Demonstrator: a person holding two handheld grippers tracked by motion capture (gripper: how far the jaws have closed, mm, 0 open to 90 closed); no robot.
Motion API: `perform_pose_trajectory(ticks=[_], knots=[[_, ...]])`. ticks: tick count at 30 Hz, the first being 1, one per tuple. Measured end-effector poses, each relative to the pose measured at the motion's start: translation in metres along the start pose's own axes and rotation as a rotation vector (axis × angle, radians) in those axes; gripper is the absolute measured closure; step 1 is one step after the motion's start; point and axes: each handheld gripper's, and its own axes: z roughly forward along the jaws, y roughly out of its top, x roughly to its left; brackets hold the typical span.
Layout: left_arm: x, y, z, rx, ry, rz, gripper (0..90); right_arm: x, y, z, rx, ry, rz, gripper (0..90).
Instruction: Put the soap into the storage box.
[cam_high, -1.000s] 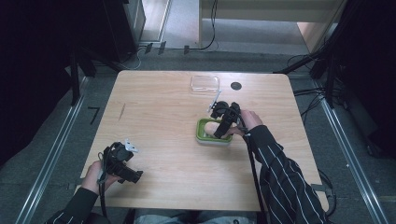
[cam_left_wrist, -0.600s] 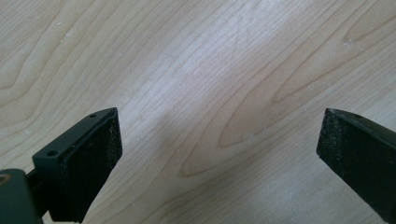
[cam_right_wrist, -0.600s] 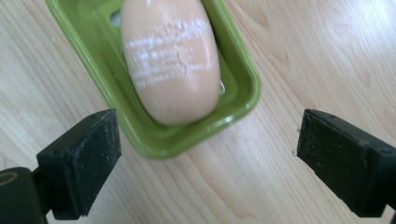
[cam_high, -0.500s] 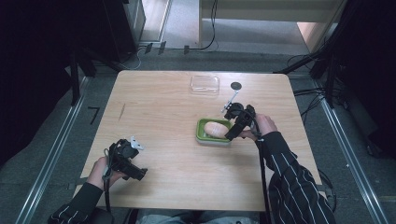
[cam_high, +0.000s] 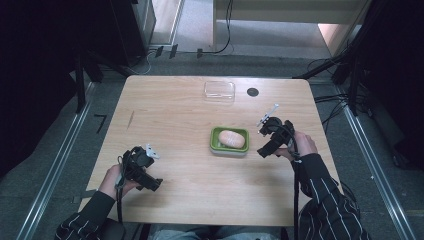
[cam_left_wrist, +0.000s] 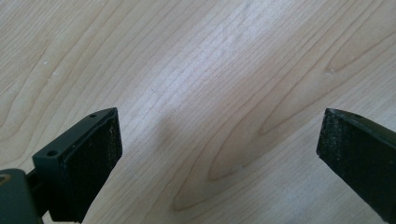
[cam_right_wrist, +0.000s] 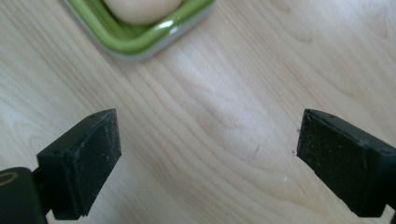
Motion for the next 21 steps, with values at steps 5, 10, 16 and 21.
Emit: perform_pose_trajectory(ticks=[5,10,16,21], knots=[[-0.001,0.003,0.001,-0.001,-0.005,0.009,0.5,0.0,-0.019,-0.002,0.017,-0.006,0.02,7.1],[-0.002,0.006,0.001,-0.001,-0.008,0.015,0.5,0.0,-0.036,-0.002,0.034,-0.012,0.038,7.4],[-0.003,0.009,0.003,-0.003,-0.011,0.029,0.5,0.003,-0.056,0.004,0.068,-0.007,0.054,7.6],[-0.003,0.01,0.003,-0.002,-0.01,0.03,0.5,0.005,-0.066,0.008,0.101,0.011,0.066,7.9]])
